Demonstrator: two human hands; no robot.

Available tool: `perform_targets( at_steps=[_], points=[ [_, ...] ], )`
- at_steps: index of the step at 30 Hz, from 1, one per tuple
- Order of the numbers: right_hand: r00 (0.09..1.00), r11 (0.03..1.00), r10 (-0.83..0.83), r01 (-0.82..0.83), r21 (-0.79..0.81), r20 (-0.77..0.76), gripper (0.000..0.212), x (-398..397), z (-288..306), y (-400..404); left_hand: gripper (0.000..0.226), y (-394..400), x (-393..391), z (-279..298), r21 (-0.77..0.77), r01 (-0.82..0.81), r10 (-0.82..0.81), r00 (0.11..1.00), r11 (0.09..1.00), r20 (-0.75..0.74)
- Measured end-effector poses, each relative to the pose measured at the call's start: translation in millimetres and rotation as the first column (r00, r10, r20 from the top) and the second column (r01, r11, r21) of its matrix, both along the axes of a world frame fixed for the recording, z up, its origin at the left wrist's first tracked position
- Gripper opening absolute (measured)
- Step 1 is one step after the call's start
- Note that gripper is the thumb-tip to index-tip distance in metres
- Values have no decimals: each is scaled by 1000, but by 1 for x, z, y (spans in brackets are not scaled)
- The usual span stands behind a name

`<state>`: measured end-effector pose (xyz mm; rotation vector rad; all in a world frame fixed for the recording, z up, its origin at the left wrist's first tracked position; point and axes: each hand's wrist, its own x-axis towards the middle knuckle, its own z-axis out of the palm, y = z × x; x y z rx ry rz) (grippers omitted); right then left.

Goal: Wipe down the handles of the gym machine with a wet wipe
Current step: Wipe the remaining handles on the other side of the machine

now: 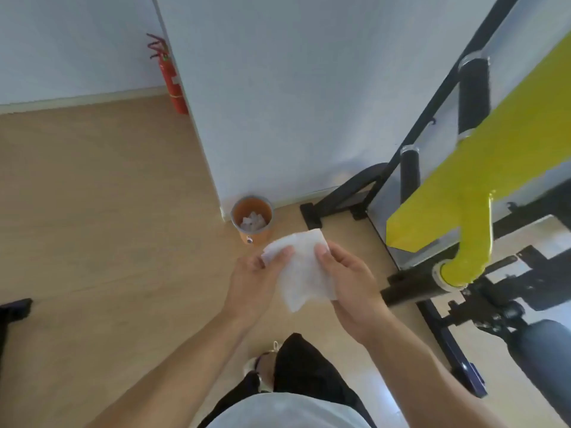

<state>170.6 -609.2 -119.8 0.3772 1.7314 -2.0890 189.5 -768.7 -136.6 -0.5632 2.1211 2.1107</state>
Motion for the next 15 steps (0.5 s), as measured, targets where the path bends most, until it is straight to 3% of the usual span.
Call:
perform_targets(
  at_steps=[4, 10, 13, 15],
  points=[
    [989, 990, -123, 128, 59, -82, 20, -27, 6, 3, 16, 6, -50, 8, 66, 75, -72, 996, 995, -51],
    [959, 954, -250, 268, 135, -136, 13, -71, 17, 12, 12, 10, -120, 21, 31, 290, -285, 952, 957, -114],
    [925, 911, -291, 345, 224, -243, 42, -88, 23, 17, 29, 23, -154, 21, 16, 387, -384, 918, 922, -98],
    [880, 859, -329, 429, 279, -343, 41, -95, 24, 18, 35, 37, -173, 22, 35, 448, -442, 890, 893, -111]
  ],
)
